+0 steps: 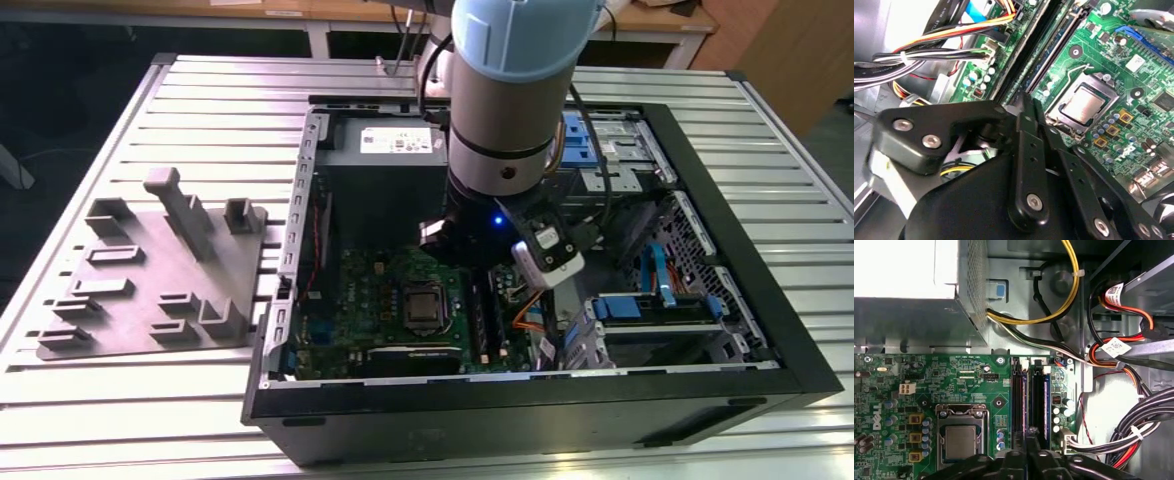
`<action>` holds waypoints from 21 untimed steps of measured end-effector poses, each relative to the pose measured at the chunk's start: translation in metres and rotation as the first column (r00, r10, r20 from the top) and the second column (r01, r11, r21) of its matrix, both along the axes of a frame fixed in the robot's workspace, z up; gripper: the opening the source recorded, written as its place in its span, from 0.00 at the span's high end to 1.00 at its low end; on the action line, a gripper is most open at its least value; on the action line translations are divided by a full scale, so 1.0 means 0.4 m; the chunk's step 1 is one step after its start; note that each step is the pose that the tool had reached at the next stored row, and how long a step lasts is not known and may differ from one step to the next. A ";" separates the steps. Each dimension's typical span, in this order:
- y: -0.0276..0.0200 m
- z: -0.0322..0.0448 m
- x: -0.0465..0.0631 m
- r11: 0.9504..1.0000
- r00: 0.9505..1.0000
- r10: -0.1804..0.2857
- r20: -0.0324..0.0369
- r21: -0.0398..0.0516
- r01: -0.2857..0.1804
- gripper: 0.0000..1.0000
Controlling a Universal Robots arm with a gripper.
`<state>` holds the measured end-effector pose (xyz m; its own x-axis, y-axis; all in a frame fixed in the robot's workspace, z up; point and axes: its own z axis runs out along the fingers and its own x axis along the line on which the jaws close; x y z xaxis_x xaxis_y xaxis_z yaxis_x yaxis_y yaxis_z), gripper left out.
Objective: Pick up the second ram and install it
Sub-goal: 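Insert the second ram into the second slot, then press down the second ram until it locks into place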
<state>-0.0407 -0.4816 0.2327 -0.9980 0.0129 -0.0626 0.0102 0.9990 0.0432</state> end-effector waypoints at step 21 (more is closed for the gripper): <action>0.025 0.011 0.000 1.000 1.000 0.000 0.000 0.000 0.000 0.90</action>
